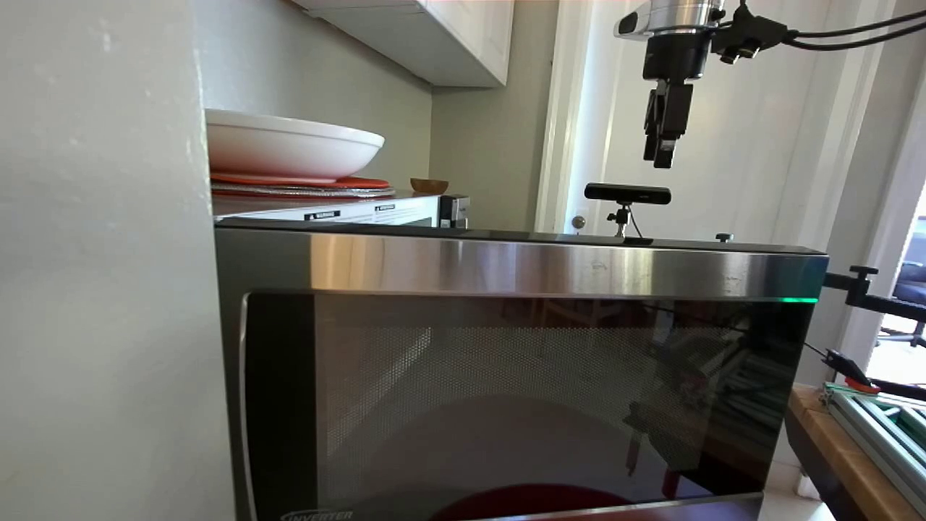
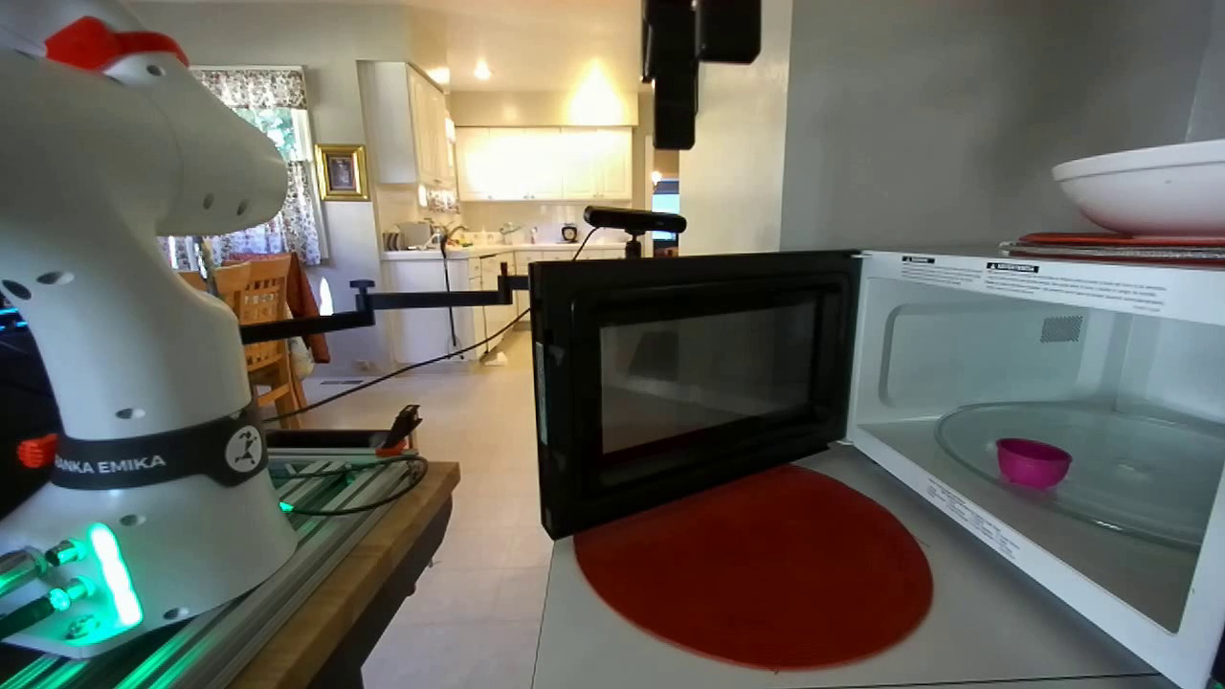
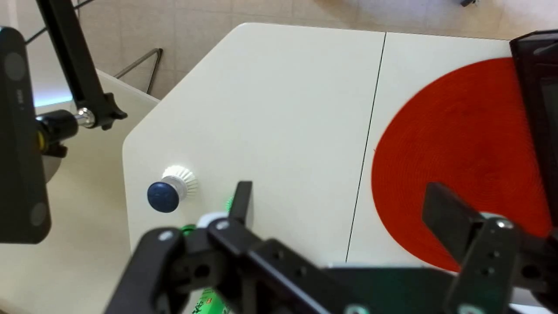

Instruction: Take the pink vessel out of the microwave and put it on the countertop.

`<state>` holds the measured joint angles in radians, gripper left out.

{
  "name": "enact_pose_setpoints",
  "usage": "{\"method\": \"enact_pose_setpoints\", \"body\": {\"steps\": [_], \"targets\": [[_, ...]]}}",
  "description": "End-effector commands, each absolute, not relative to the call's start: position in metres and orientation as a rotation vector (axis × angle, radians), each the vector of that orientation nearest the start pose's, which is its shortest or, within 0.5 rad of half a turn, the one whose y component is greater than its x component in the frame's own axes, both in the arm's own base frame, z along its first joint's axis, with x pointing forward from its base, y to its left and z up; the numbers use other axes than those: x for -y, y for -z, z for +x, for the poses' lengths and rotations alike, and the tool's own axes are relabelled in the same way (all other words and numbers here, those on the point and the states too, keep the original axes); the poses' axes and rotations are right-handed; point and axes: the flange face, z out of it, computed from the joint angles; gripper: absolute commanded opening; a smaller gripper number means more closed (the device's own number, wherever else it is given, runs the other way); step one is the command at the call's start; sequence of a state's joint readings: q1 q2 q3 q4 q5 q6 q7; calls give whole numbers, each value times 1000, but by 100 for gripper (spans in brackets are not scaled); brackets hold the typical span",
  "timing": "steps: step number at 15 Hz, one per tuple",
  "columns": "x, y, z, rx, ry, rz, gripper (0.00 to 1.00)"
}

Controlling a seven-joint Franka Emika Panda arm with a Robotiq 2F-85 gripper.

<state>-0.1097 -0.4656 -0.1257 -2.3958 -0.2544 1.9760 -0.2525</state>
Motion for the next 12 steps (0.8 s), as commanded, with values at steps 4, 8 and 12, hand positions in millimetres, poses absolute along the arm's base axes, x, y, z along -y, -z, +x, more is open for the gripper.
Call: {"method": "enact_pose_setpoints", "body": {"steps": [4, 8, 12], "targets": [[115, -468, 414, 163, 75, -3303, 100], [104, -418, 435, 174, 219, -3254, 100], [88, -381, 447, 121, 345, -3150, 100]]}}
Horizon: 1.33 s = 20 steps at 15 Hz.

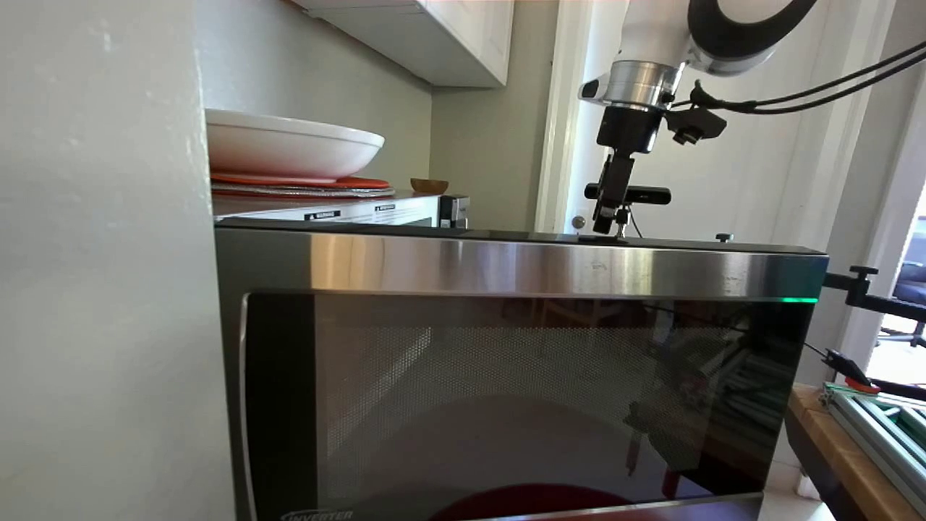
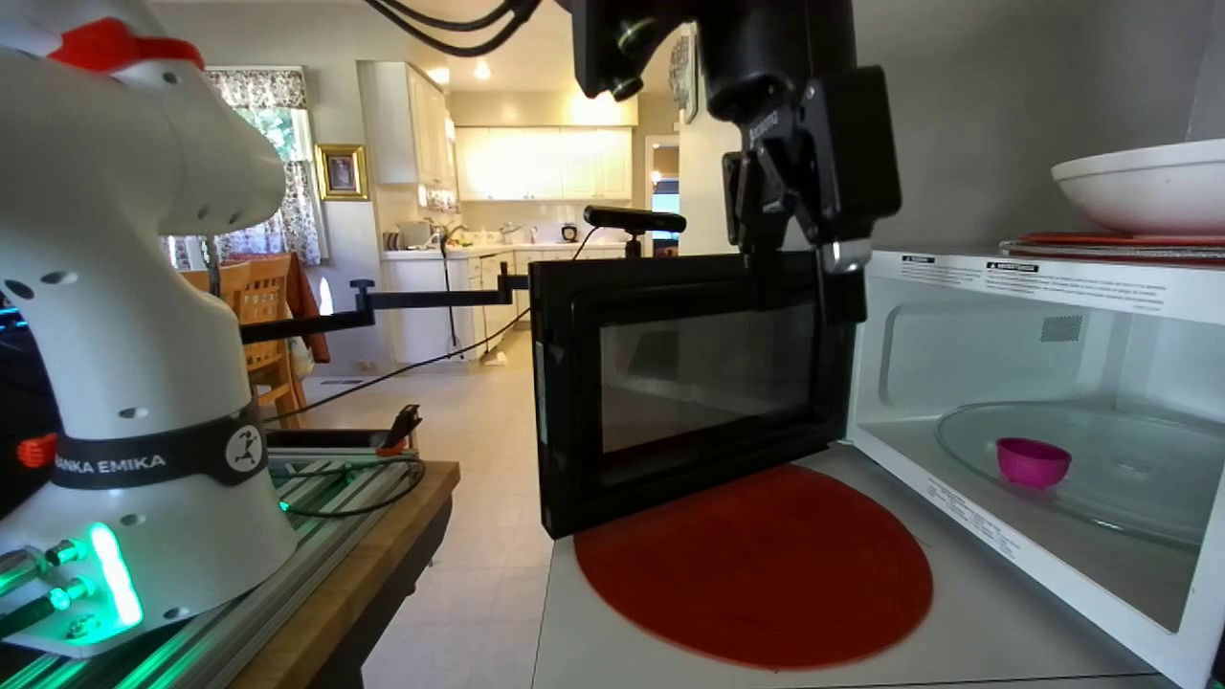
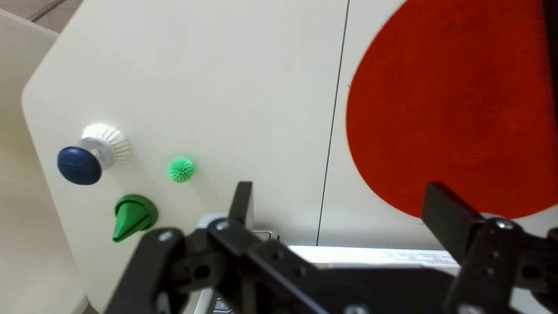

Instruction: Take the pink vessel out of the microwave and put it on the countertop.

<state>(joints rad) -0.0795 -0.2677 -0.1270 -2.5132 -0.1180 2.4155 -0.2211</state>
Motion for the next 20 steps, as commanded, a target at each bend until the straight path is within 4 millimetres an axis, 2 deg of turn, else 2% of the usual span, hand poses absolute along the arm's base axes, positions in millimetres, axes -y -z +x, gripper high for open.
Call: {"method": "enact_pose_setpoints", "body": {"steps": [1, 3, 4, 9, 16, 18, 20], "targets": [[84, -375, 449, 108, 382, -3135, 100], [77, -366, 452, 172, 457, -3173, 100], [78, -371, 454, 133, 397, -3165, 100], [76, -366, 455, 144, 435, -3167, 100], [72, -291, 471, 105, 552, -3155, 100], [69, -278, 478, 48, 612, -3128, 100], [55, -271, 483, -36, 657, -3080, 100]]}}
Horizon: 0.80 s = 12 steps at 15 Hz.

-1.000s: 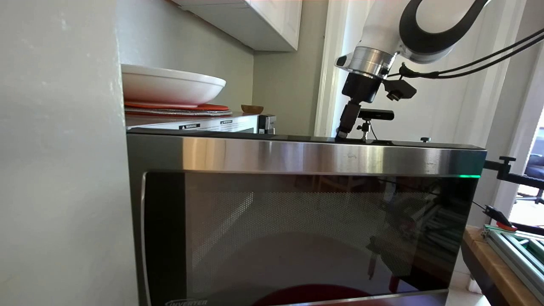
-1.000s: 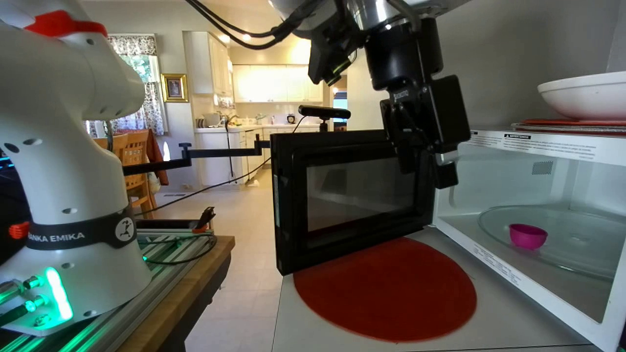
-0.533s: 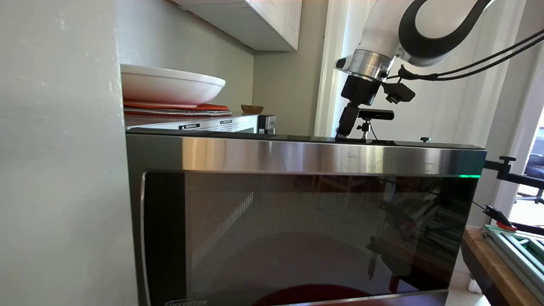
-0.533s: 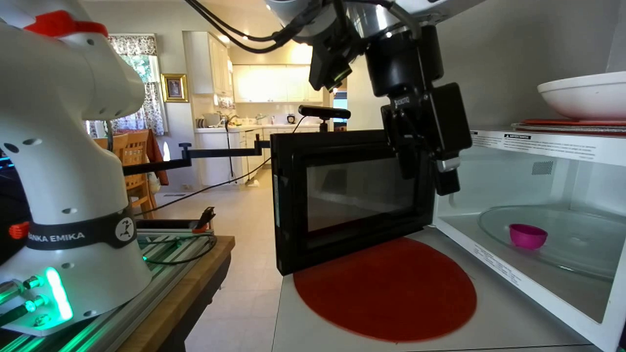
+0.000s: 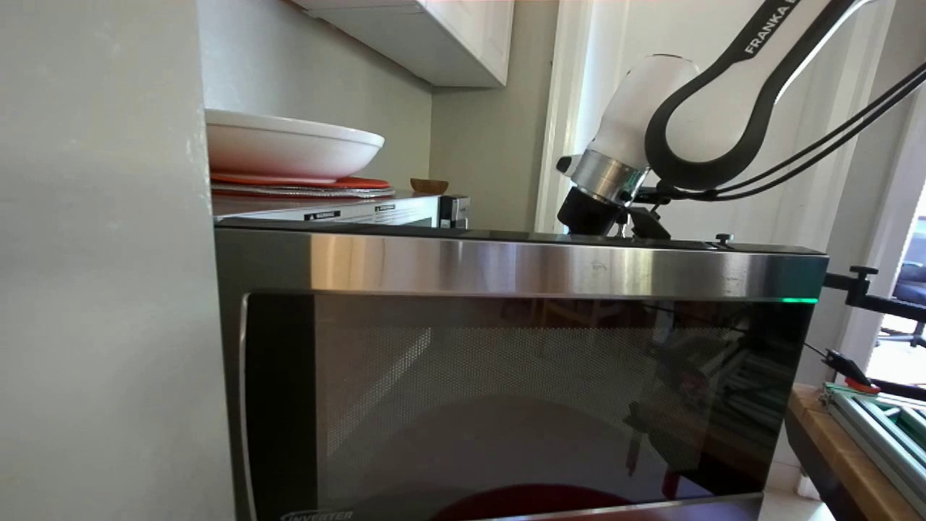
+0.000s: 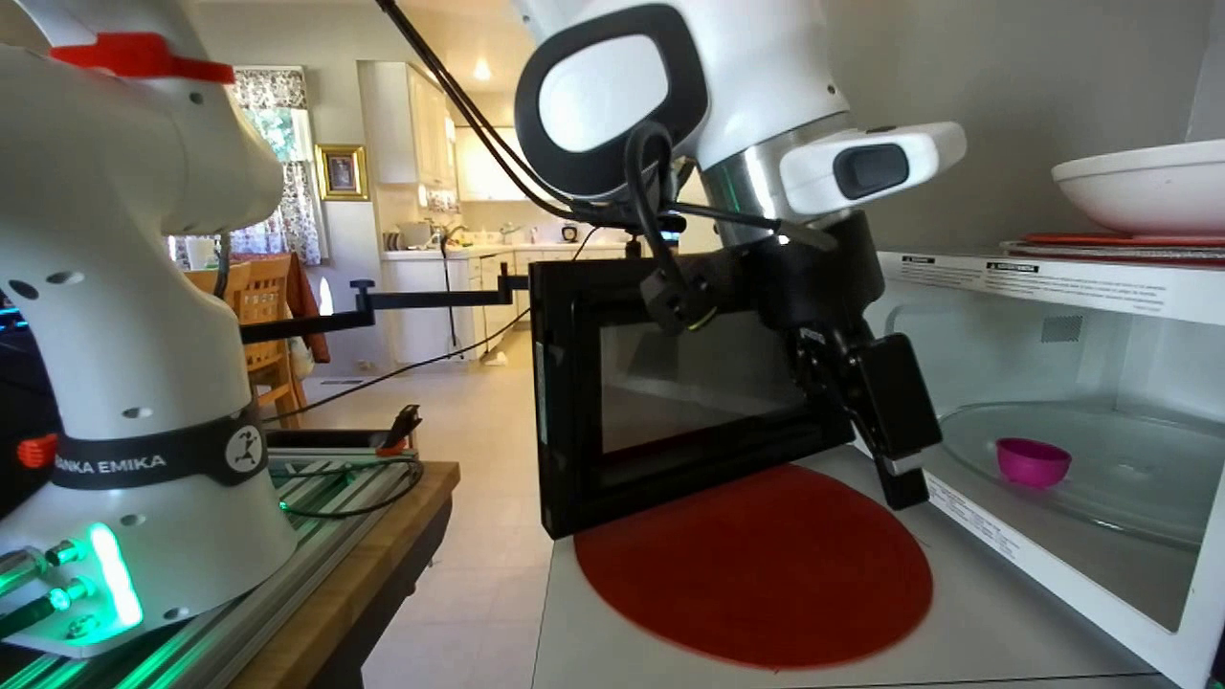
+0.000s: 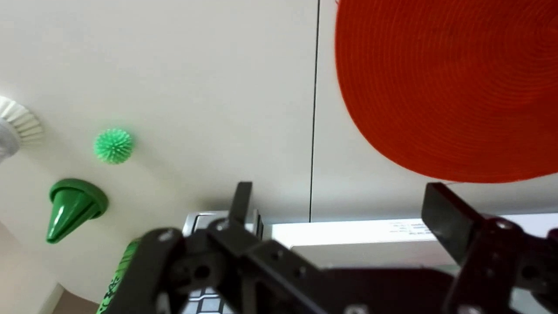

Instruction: Take the pink vessel out of the microwave and put it on the countertop.

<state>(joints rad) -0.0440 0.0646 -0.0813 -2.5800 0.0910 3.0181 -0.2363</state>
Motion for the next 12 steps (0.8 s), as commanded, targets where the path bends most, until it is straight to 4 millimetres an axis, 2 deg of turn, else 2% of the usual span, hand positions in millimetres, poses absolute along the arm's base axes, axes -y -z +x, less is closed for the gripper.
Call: {"method": "enact_pose_setpoints", "body": {"steps": [1, 4, 6, 8, 9, 12], "targets": [[46, -272, 488, -75, 674, -3051, 100], [7, -281, 504, -110, 776, -2960, 100], [-12, -290, 515, -68, 864, -2926, 100], [-15, -292, 521, -23, 901, -2923, 100], [-22, -298, 514, -56, 872, -2916, 100], [-14, -292, 517, -43, 883, -2927, 100]]}}
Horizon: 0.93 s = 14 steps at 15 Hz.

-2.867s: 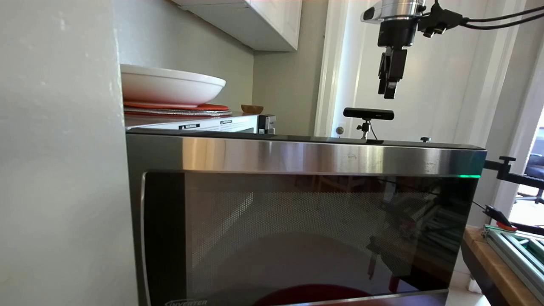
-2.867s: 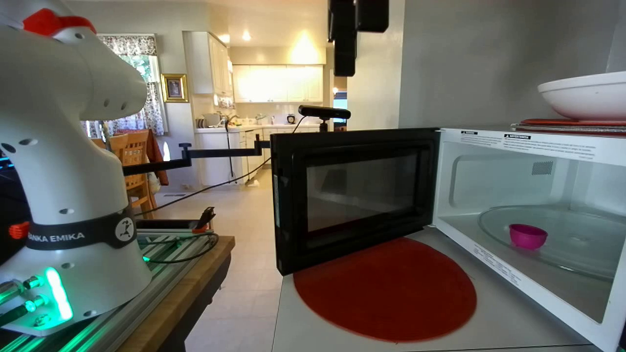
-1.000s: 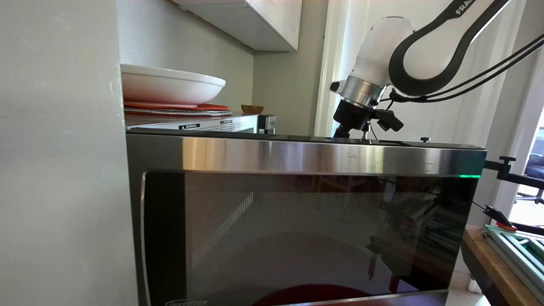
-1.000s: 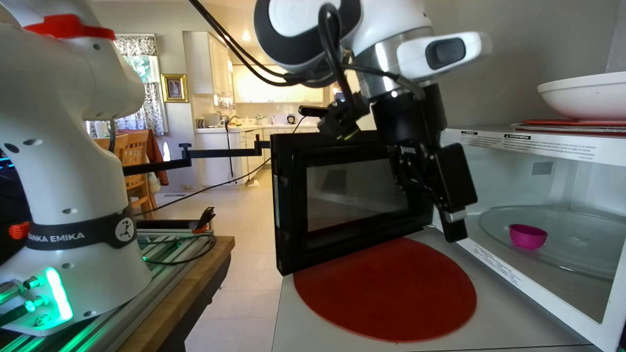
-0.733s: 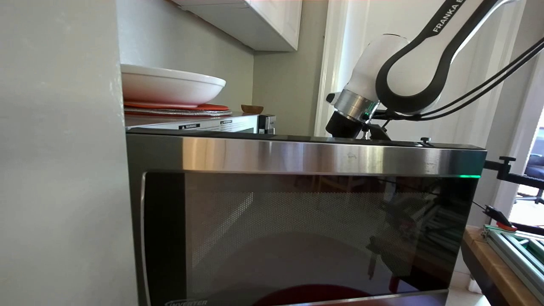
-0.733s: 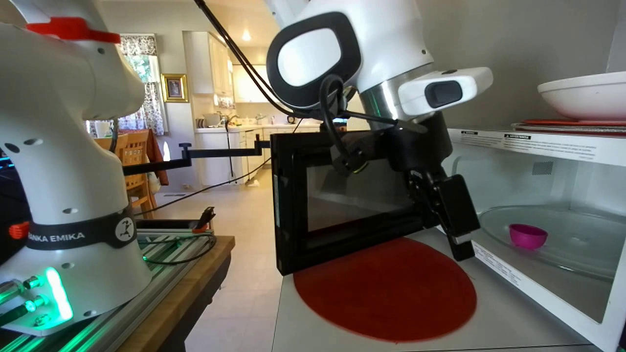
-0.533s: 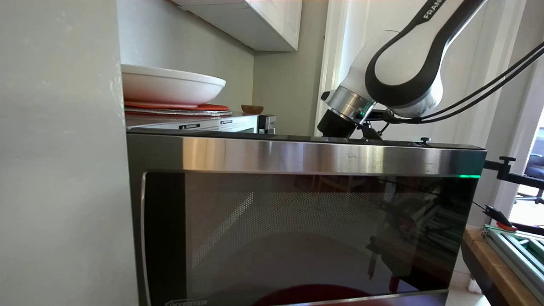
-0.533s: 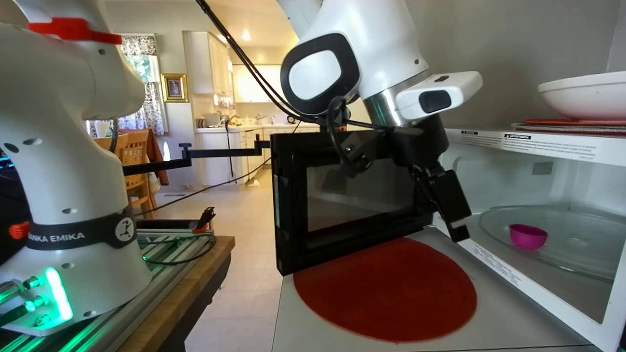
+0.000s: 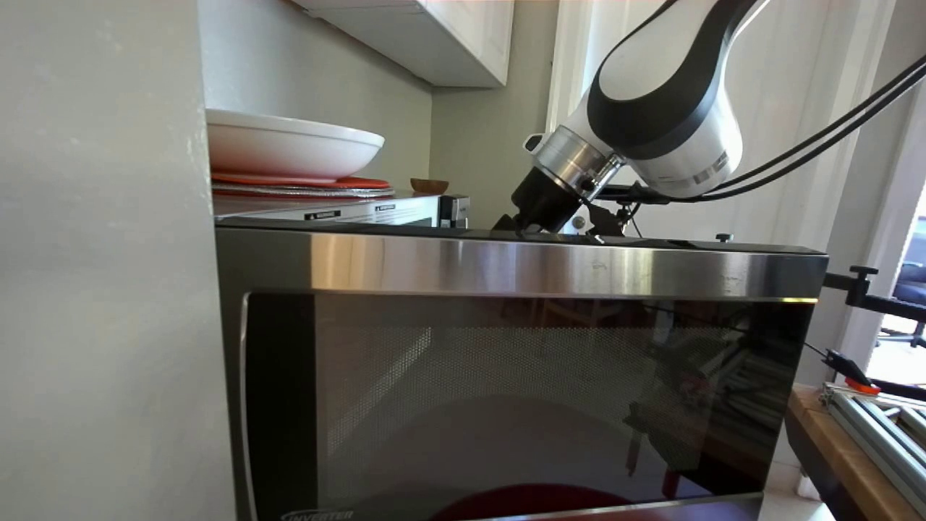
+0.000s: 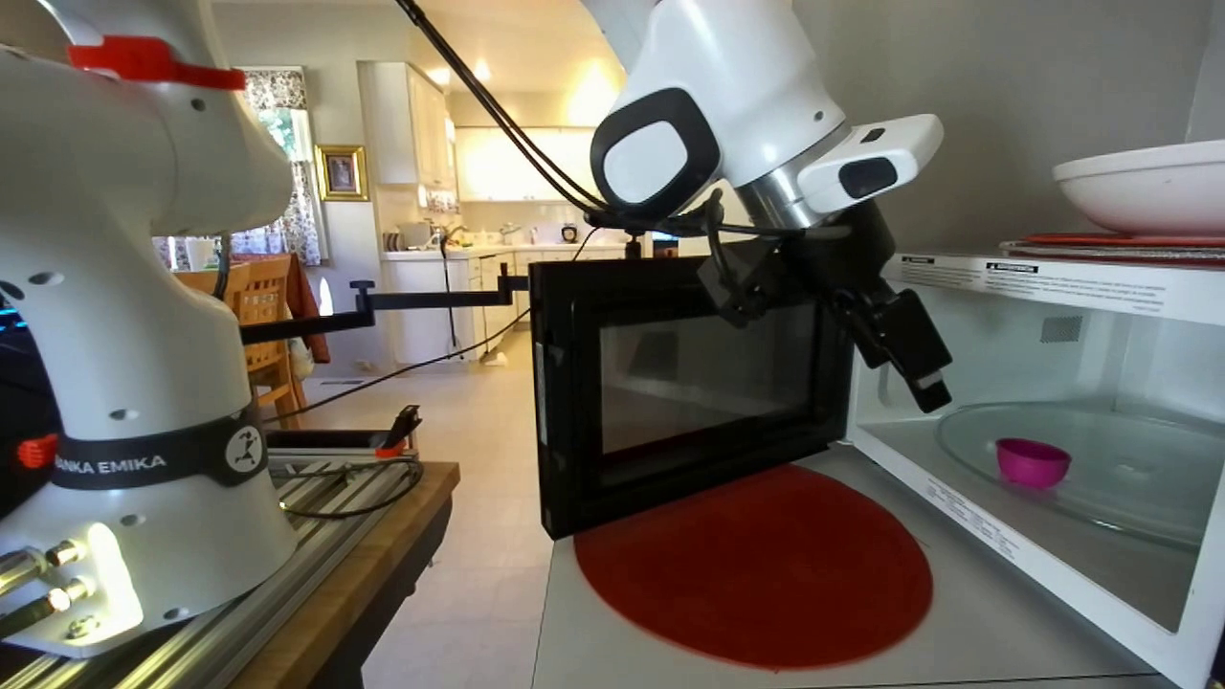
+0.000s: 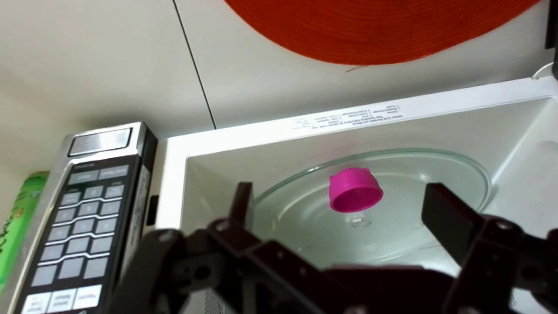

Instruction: Take the pink vessel out of the microwave and put it on the countertop.

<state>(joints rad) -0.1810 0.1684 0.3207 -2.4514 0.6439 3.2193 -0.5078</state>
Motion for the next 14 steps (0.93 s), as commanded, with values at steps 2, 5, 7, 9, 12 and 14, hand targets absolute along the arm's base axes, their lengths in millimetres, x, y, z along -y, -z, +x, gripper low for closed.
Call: {"method": "enact_pose_setpoints", "body": {"steps": [2, 5, 7, 9, 12, 14], "targets": [[-15, -292, 517, -39, 884, -2926, 100], [-18, -294, 520, -22, 872, -2917, 100], [-16, -288, 521, -29, 860, -2922, 100], [-9, -282, 523, -34, 845, -2928, 100], [10, -268, 522, -66, 787, -2951, 100], [13, -267, 529, -81, 800, -2934, 100]]}}
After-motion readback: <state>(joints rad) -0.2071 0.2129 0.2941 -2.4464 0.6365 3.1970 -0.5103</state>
